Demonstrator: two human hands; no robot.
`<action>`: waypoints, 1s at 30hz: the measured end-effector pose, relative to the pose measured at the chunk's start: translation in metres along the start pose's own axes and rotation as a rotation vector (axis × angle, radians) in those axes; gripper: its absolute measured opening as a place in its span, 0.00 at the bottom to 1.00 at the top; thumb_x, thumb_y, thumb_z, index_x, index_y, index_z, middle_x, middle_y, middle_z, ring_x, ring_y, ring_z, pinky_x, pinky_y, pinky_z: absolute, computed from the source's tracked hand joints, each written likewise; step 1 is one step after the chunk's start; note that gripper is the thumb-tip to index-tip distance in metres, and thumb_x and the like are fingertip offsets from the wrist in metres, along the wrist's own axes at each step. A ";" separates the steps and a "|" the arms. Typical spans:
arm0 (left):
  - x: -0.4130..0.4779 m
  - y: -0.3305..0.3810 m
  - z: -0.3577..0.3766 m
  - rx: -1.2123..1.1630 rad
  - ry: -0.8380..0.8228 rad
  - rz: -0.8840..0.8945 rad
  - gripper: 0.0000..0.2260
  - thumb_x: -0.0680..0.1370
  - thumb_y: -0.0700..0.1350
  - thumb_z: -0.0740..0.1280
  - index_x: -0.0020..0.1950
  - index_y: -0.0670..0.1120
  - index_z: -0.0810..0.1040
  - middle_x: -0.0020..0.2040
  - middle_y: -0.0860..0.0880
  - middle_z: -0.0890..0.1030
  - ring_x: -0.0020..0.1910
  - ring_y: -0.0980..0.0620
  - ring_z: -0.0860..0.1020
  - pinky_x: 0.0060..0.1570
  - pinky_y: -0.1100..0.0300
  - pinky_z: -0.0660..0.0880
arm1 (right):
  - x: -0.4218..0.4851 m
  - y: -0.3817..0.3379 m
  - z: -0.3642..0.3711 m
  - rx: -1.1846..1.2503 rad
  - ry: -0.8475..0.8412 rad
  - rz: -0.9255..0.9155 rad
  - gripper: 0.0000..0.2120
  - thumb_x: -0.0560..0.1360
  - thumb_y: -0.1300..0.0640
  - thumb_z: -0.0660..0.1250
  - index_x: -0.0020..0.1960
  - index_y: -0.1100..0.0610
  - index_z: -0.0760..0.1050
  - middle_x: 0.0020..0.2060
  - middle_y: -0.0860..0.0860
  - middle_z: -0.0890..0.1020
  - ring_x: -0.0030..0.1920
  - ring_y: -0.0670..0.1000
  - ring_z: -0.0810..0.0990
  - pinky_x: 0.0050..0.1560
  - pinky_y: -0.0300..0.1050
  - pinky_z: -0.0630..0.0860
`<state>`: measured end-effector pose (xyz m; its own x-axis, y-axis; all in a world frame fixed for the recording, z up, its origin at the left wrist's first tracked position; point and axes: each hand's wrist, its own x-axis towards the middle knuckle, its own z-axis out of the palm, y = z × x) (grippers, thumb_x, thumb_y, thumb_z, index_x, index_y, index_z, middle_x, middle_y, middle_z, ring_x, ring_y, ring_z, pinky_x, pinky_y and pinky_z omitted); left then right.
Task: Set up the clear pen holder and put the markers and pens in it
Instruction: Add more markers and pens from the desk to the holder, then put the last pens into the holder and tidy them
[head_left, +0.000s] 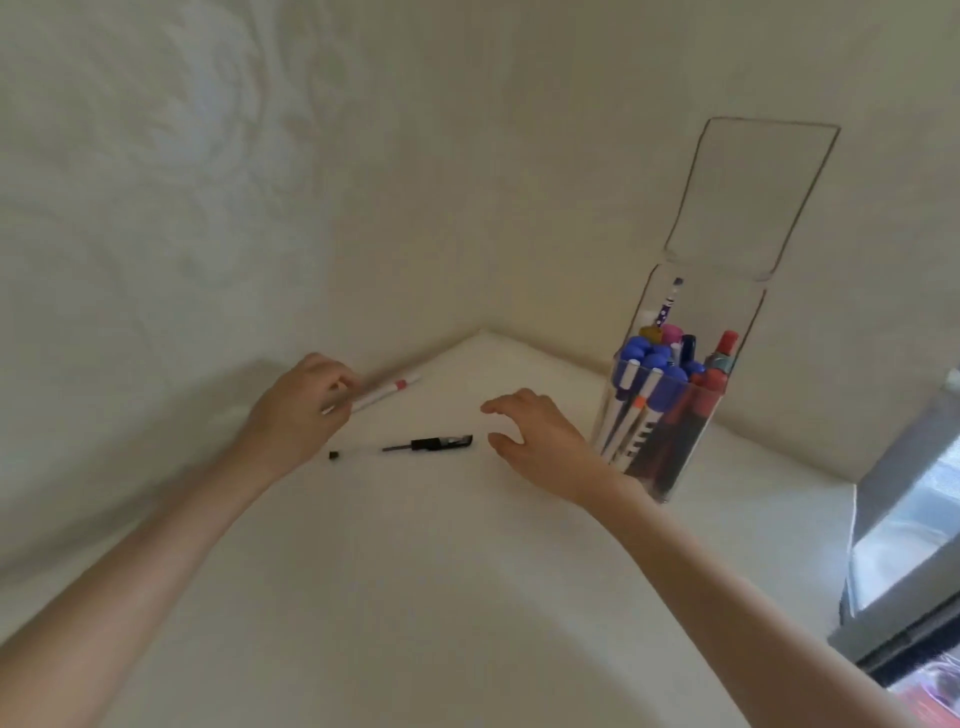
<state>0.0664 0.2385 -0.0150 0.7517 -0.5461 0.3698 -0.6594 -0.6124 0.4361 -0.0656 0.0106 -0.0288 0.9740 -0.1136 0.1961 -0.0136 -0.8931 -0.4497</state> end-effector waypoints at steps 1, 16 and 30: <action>-0.003 -0.013 -0.001 0.062 0.020 -0.071 0.10 0.72 0.37 0.67 0.53 0.42 0.77 0.53 0.42 0.76 0.52 0.43 0.76 0.51 0.52 0.73 | 0.006 0.001 0.011 0.022 -0.022 0.016 0.19 0.79 0.57 0.58 0.69 0.53 0.65 0.66 0.53 0.70 0.65 0.53 0.64 0.62 0.40 0.61; -0.002 -0.020 0.055 0.255 0.067 -0.219 0.14 0.74 0.51 0.65 0.55 0.44 0.77 0.52 0.41 0.77 0.55 0.40 0.72 0.52 0.49 0.69 | 0.000 0.018 0.038 0.068 0.010 0.001 0.06 0.77 0.56 0.62 0.53 0.54 0.74 0.55 0.49 0.75 0.55 0.46 0.62 0.49 0.35 0.59; 0.003 0.007 0.073 0.274 -0.032 -0.223 0.14 0.79 0.47 0.57 0.56 0.37 0.68 0.56 0.37 0.71 0.53 0.39 0.72 0.44 0.49 0.71 | -0.033 0.019 0.014 0.476 0.090 0.235 0.03 0.75 0.58 0.66 0.47 0.52 0.77 0.49 0.48 0.78 0.48 0.48 0.75 0.47 0.37 0.70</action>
<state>0.0632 0.1903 -0.0705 0.8796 -0.3969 0.2624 -0.4613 -0.8466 0.2656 -0.0951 0.0033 -0.0565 0.9337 -0.3417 0.1071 -0.1044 -0.5458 -0.8314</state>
